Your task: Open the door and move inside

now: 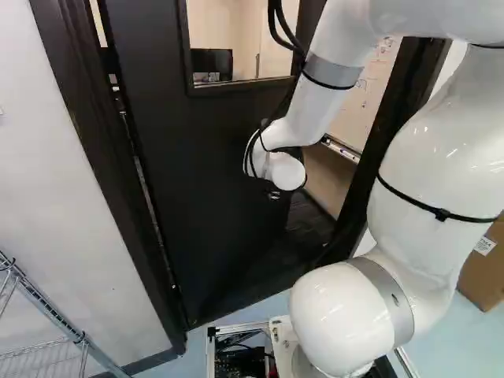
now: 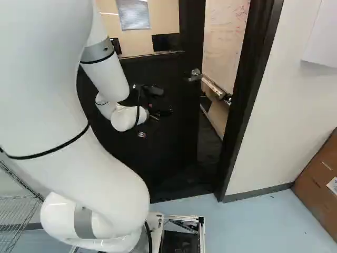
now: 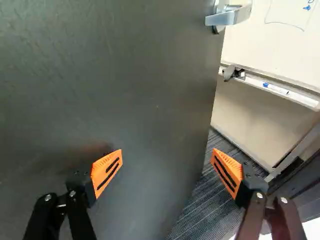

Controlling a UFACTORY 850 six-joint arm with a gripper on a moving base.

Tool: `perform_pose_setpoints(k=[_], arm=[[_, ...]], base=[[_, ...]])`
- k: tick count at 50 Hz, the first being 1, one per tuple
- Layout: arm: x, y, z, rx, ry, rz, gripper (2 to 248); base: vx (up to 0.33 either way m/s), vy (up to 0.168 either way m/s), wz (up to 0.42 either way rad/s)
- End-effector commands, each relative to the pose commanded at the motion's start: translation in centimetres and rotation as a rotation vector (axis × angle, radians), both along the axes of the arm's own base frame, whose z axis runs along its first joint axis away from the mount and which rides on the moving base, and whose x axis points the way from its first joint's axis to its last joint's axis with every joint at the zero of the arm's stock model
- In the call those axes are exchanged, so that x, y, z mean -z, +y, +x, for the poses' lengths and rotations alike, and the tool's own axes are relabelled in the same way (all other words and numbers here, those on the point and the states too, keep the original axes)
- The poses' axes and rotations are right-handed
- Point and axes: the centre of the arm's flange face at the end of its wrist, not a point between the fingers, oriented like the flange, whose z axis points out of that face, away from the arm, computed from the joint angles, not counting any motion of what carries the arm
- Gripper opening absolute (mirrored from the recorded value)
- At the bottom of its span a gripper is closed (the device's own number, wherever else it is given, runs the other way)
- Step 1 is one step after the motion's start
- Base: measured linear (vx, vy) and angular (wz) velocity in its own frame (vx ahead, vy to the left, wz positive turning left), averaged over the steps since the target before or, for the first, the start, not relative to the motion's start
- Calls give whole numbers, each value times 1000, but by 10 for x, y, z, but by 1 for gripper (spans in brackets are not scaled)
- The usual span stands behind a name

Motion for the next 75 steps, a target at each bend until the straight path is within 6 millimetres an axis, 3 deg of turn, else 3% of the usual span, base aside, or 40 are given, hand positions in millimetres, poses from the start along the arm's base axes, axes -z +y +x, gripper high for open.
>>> perform_pose_setpoints(k=[25,75], arm=[[-2,19,18,38,-37,23,247],[-2,72,40,-72,-48,24,247]], base=[[0,0,0],[0,0,0]])
